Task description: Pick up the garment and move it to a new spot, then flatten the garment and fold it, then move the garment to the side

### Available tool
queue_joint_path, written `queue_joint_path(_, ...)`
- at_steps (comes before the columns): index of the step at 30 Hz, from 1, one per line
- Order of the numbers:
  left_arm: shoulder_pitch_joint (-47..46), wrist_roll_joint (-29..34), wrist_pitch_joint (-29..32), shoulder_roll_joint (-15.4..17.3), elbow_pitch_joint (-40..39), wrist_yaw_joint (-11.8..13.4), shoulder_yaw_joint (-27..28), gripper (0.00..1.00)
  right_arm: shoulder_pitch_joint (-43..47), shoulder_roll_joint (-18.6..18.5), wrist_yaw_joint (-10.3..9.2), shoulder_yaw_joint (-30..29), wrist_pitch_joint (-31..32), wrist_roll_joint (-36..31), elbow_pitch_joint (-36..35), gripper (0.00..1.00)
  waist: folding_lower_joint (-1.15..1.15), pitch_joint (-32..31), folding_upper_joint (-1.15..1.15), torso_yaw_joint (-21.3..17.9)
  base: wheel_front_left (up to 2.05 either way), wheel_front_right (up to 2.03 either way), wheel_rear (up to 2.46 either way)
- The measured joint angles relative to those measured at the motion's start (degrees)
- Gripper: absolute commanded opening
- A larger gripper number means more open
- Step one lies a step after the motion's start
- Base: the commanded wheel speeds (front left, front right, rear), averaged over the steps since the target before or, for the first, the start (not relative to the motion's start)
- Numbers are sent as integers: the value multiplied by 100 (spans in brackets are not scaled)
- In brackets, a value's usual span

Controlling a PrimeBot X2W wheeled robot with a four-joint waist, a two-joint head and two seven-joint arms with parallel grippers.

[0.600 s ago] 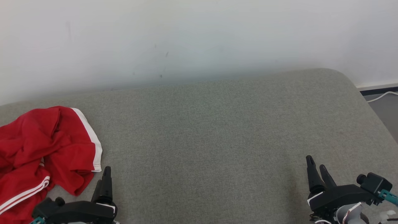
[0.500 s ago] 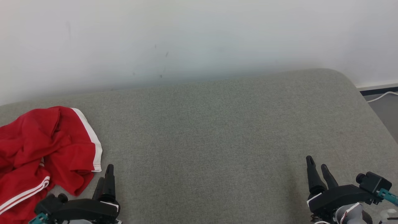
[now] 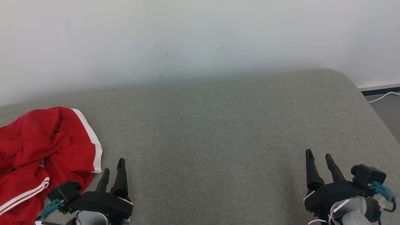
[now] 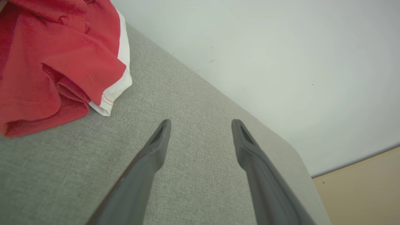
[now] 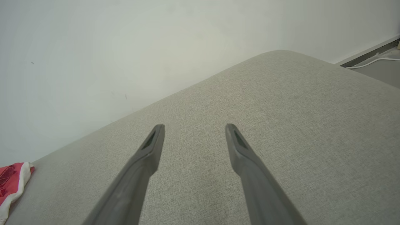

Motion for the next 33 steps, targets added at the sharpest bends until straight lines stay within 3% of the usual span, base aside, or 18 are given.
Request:
queue_joint_path(25, -577, 1636, -515, 40, 305, 321, -642, 100, -110, -91, -325, 31, -531, -2042, -125, 100, 0, -9, 0, 210, 0, 0, 0)
queue_joint_path(33, -688, 1792, -588, 30, 341, 392, -366, 100, -110, 10, -376, -158, -626, -2041, -151, 100, 0, -35, 0, 303, 0, 0, 0)
